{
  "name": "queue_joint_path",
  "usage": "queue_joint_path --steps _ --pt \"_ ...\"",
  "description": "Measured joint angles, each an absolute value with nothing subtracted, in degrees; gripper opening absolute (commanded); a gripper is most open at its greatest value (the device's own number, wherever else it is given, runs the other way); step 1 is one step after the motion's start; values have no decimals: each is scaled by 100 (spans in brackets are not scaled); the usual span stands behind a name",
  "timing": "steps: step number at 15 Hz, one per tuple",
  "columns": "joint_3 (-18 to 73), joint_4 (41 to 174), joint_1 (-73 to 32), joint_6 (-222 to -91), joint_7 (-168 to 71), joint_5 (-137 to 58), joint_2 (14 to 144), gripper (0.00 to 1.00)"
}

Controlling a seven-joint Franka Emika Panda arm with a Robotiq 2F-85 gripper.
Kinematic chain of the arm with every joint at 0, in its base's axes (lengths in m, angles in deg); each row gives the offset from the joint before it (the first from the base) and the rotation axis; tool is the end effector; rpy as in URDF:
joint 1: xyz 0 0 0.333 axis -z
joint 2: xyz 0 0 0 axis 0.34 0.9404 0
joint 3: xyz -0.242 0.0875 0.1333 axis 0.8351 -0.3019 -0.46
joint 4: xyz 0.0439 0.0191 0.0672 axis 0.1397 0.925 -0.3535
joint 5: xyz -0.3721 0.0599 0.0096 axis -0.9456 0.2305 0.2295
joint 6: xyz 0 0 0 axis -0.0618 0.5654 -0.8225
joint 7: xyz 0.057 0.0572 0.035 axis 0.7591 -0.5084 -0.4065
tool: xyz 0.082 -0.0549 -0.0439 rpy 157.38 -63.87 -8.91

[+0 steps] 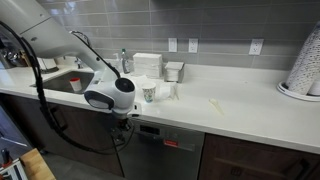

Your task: Push the button on the dishwasher

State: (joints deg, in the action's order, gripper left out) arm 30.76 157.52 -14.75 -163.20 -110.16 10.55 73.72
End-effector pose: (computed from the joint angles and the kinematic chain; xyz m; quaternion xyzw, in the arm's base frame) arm 0.4279 -0.0978 0.1863 -0.9742 -0.0340 -0.0403 0.2196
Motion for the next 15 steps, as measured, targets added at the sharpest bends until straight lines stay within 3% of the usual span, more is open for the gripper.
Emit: queue_joint_path --steps 15 --pt "2459 15059 -1132 -16461 -11082 1536 8168 0"
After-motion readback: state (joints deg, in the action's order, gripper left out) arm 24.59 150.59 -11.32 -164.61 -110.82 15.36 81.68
